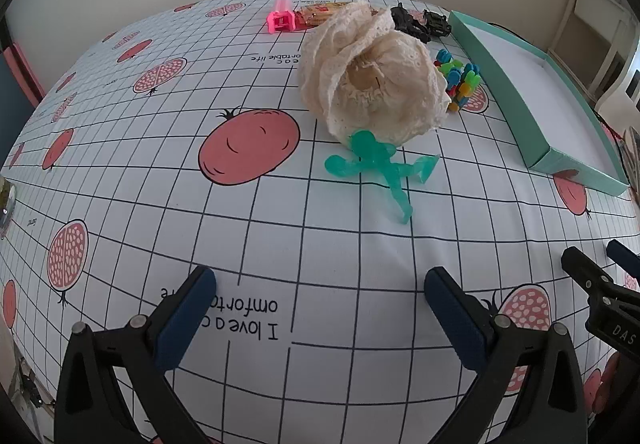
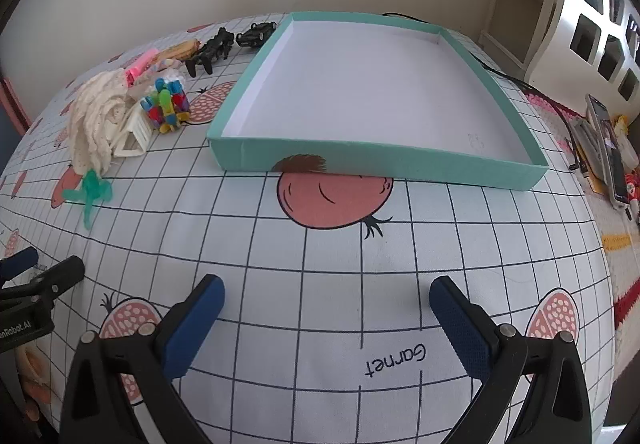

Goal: Organize objects

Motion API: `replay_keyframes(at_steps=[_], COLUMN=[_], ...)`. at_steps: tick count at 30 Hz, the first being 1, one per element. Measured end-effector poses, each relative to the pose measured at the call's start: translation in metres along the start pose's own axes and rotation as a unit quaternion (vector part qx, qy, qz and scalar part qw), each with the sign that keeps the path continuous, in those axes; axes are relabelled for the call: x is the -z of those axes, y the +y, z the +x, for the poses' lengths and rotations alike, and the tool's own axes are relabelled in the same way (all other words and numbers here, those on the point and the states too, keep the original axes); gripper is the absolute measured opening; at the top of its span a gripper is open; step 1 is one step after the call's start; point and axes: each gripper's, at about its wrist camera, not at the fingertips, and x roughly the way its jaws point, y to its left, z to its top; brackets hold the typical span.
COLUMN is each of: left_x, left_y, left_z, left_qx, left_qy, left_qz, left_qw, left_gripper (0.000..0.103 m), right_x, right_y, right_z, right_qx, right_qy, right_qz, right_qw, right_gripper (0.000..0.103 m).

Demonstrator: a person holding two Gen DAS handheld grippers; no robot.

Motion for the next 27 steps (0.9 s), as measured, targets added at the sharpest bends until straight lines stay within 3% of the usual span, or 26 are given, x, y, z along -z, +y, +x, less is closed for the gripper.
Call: replay_keyframes(at_steps=[27], left_x=[0.0018], left_y=[-0.0002], left_z=[-0.0041], left_qx=[0.001], left_qy=[0.013], left_qz=[0.000], left_qw=[0.9999], left_gripper=[0.103], right_x=[-0.0020], right_y=[-0.0001], right_z=[-0.0020], right_qx=[-0.001], right_qy=[-0.001], right_qz=[-0.002], right_qw=[1.000], right_gripper=[0.103])
